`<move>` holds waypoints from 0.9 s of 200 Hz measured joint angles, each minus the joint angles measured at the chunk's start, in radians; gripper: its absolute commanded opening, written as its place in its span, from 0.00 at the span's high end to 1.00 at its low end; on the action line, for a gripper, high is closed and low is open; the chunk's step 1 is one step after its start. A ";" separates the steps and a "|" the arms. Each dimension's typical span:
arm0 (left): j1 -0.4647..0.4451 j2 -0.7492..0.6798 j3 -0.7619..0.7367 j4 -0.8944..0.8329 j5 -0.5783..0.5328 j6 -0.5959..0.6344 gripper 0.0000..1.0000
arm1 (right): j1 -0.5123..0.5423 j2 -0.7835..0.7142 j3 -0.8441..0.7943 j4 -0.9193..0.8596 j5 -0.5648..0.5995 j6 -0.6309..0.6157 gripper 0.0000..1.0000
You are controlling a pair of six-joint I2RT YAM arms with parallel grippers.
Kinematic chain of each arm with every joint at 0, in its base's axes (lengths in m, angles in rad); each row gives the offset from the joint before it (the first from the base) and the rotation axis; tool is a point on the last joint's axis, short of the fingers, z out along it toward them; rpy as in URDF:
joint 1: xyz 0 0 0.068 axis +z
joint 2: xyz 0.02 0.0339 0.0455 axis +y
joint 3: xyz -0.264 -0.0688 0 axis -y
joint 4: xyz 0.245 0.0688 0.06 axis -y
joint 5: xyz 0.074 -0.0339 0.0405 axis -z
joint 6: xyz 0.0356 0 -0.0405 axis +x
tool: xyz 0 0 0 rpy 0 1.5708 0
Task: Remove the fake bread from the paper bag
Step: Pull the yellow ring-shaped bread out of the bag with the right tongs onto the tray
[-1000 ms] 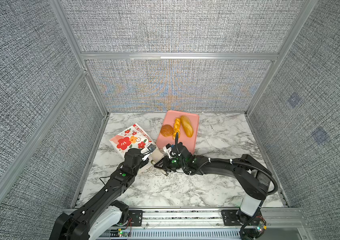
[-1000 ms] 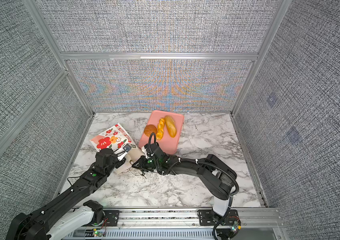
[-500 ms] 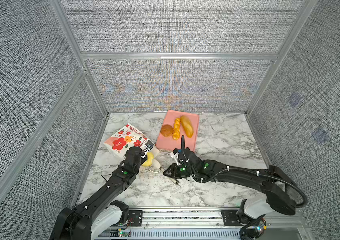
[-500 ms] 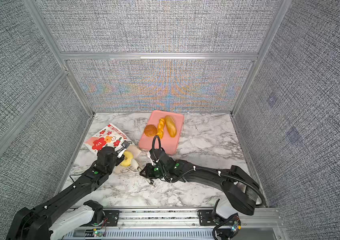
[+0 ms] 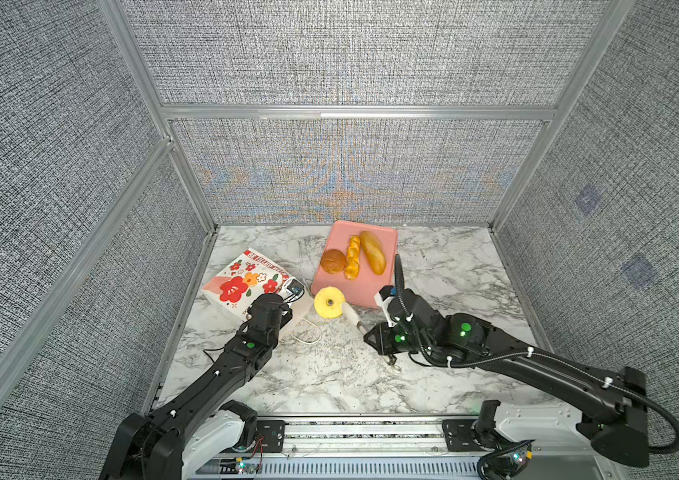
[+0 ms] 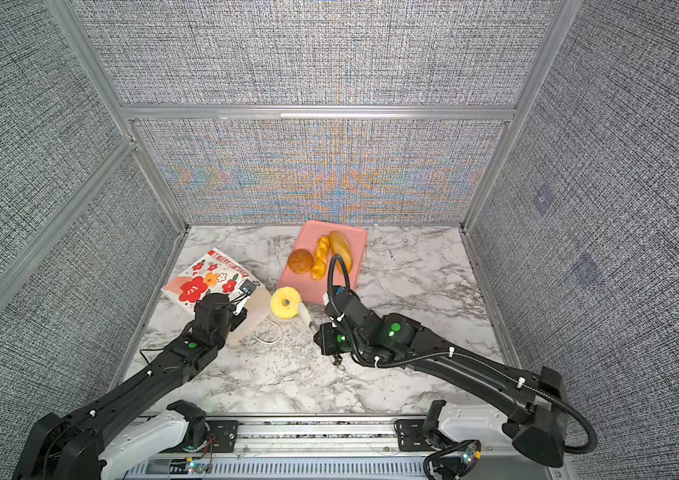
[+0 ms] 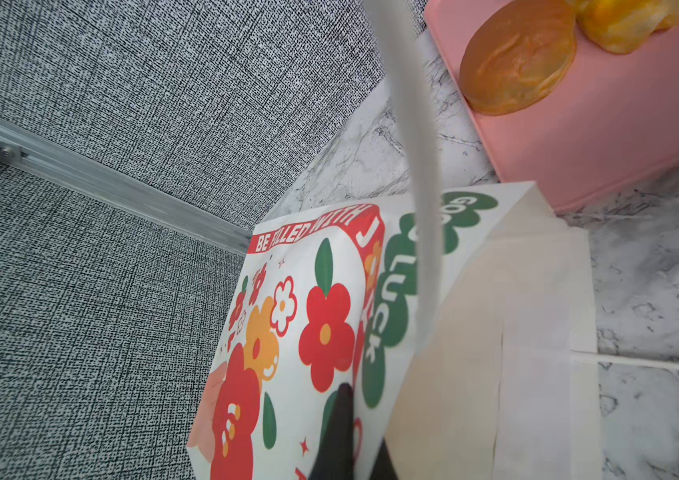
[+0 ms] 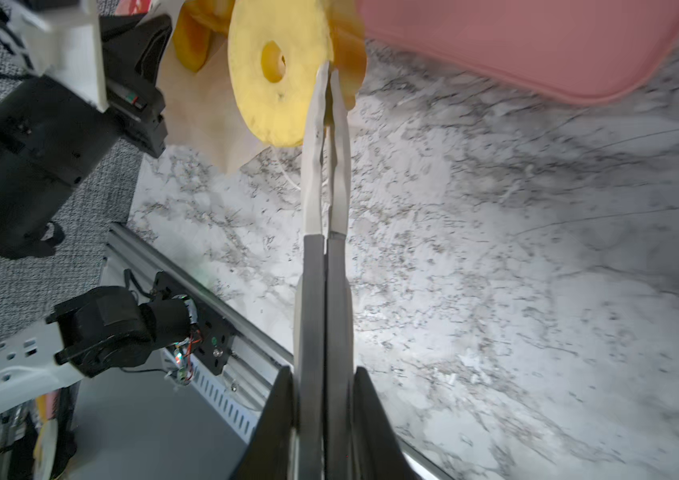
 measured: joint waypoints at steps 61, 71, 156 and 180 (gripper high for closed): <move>0.000 -0.033 -0.014 0.004 0.035 -0.019 1.00 | -0.302 0.117 0.026 0.000 -0.055 -0.141 1.00; 0.001 -0.042 -0.019 0.001 0.045 -0.019 1.00 | -0.333 0.161 0.040 0.025 -0.087 -0.154 1.00; 0.001 -0.093 -0.056 -0.016 0.122 -0.019 1.00 | -0.464 0.433 0.098 0.228 -0.299 -0.171 0.93; 0.001 -0.092 -0.057 -0.016 0.128 -0.019 1.00 | -0.473 0.438 0.072 0.256 -0.314 -0.163 0.73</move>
